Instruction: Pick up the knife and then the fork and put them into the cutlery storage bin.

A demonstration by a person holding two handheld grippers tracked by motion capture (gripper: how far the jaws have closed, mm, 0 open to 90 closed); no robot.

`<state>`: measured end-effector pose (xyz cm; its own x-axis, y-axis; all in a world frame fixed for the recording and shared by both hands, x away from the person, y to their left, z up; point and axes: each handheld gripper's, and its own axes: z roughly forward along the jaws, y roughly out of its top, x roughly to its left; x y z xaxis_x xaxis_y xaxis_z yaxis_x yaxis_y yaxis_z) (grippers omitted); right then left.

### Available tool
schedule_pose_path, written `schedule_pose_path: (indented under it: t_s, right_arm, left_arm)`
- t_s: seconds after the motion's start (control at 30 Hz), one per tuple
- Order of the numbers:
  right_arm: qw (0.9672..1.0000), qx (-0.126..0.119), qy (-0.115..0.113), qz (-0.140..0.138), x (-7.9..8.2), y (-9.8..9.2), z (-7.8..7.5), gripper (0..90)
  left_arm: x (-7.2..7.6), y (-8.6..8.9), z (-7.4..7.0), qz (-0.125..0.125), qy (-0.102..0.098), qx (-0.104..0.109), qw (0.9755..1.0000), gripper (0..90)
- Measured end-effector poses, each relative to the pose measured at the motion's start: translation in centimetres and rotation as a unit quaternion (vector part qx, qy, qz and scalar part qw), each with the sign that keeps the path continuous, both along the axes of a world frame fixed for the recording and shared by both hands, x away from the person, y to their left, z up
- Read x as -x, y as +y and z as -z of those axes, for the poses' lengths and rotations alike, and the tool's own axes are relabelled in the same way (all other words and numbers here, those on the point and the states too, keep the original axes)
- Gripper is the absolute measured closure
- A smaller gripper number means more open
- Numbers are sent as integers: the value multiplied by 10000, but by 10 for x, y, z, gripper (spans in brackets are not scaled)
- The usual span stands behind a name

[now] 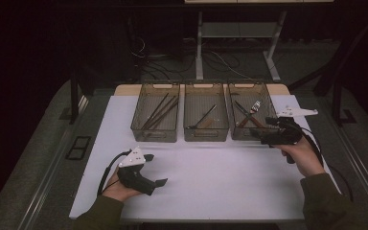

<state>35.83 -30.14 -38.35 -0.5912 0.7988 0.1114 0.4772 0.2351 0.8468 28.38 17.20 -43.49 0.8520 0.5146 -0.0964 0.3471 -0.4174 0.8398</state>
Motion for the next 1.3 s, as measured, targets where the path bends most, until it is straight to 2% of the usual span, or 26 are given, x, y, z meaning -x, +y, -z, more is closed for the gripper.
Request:
schedule_pose_path:
  t_s: [0.27, 0.7, 1.03, 1.3]
  right_arm:
    - [9998, 30, -154, -76, 25, 7, 11, 121]
    - [9993, -101, -163, -319, 61, 10, 33, 121]
    - [9989, -62, -43, -469, 86, 12, 48, 121]
    - [9986, 63, 25, -517, 96, 8, 56, 121]
  left_arm:
    - [0, 0, 0, -3, 8, -10, 10000, 0]
    - [1, -1, 1, 54, 35, -11, 10000, 0]
    - [2, -2, 0, 67, 29, 15, 10000, 0]
    - [1, 0, 0, 90, 19, -31, 10000, 0]
